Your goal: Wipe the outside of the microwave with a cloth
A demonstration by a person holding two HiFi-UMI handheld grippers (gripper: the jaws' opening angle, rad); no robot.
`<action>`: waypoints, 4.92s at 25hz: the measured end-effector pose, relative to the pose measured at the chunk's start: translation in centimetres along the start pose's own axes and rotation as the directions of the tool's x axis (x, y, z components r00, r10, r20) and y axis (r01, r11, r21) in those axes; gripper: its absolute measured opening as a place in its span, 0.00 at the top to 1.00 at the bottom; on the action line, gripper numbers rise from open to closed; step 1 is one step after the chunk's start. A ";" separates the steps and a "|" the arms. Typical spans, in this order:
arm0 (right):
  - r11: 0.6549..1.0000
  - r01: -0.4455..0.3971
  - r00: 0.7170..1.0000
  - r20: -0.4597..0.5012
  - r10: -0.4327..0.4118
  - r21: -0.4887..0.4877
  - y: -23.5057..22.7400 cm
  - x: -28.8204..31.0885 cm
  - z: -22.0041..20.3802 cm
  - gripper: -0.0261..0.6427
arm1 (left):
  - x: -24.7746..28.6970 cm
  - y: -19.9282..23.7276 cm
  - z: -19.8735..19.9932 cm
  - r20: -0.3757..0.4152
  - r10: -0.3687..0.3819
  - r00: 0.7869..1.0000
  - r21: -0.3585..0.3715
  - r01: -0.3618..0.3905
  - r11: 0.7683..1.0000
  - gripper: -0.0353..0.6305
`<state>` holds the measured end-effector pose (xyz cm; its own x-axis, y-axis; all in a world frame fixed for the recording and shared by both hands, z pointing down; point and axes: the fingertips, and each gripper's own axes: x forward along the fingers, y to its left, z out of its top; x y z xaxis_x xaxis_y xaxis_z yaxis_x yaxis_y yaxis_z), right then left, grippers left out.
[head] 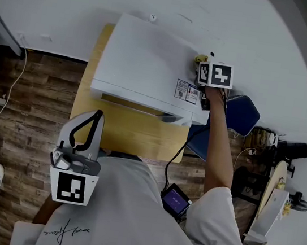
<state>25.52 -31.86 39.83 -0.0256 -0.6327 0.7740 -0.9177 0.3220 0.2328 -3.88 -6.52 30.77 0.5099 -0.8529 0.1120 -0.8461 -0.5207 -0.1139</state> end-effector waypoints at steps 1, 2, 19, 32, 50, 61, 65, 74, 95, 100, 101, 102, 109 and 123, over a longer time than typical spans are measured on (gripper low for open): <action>1.000 -0.003 1.000 0.002 0.003 -0.001 0.3 0.0 0.1 0.78 | -0.1 0.2 -0.1 -0.001 0.003 1.000 -0.006 -0.003 1.000 0.96; 1.000 -0.007 1.000 0.004 0.007 -0.001 0.5 0.0 0.2 0.78 | -0.1 0.3 -0.2 -0.005 0.004 1.000 -0.007 -0.004 1.000 0.96; 0.991 -0.122 0.991 0.043 0.125 -0.054 7.3 0.6 3.6 0.78 | -0.7 1.5 -1.7 -0.034 0.035 0.999 -0.046 -0.037 0.998 0.96; 0.981 -0.174 0.981 0.065 0.180 -0.089 11.7 0.9 5.9 0.78 | -1.5 2.2 -2.1 -0.038 0.074 0.997 -0.167 -0.079 0.983 0.96; 0.948 -0.266 0.954 0.094 0.285 -0.174 20.2 1.9 10.5 0.78 | -3.2 4.2 -2.4 -0.054 0.133 0.990 -0.145 -0.139 0.980 0.96; 0.904 -0.338 0.922 0.101 0.374 -0.261 26.3 2.1 12.9 0.78 | -4.7 5.7 -3.0 -0.074 0.227 0.971 -0.210 -0.238 0.948 0.96; 0.849 -0.439 0.868 0.105 0.485 -0.294 29.5 0.7 13.1 0.78 | -5.1 5.7 -3.3 -0.088 0.225 0.970 -0.215 -0.239 0.947 0.96; 0.829 -0.464 0.828 0.181 0.531 -0.311 27.7 -4.6 13.7 0.78 | -3.5 4.0 -2.7 -0.062 0.139 0.988 -0.210 -0.149 0.966 0.96; 0.984 -0.163 0.959 0.224 0.176 -0.076 3.0 -5.6 3.8 0.78 | 1.7 -1.2 -1.1 -0.028 -0.067 0.997 -0.201 0.060 0.978 0.96; 0.999 -0.053 0.985 0.162 0.054 -0.013 -2.9 -5.5 -0.7 0.78 | 2.7 -2.4 -1.3 -0.038 -0.102 0.994 -0.195 0.093 0.976 0.96; 0.999 -0.036 0.988 0.148 0.036 0.000 -3.8 -5.4 -1.6 0.78 | 2.9 -2.6 -1.4 -0.040 -0.106 0.994 -0.198 0.096 0.975 0.96; 1.000 -0.023 0.991 0.134 0.021 0.009 -4.5 -5.3 -2.4 0.78 | 3.0 -2.8 -1.4 -0.041 -0.109 0.993 -0.200 0.099 0.975 0.96; 0.986 0.125 0.992 0.022 -0.124 -0.107 -7.2 -4.1 -6.6 0.78 | 3.3 -3.6 -1.7 -0.070 -0.131 0.989 -0.201 0.115 0.973 0.96; 0.970 0.183 0.983 0.004 -0.184 -0.158 -4.6 -3.0 -6.7 0.78 | 1.8 -2.4 -2.7 -0.072 -0.092 0.993 -0.214 0.075 0.974 0.96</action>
<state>32.47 -26.71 40.34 0.1421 -0.6842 0.7153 -0.8327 0.3080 0.4601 -1.29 -6.73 33.92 0.5731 -0.7965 0.1929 -0.8192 -0.5630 0.1091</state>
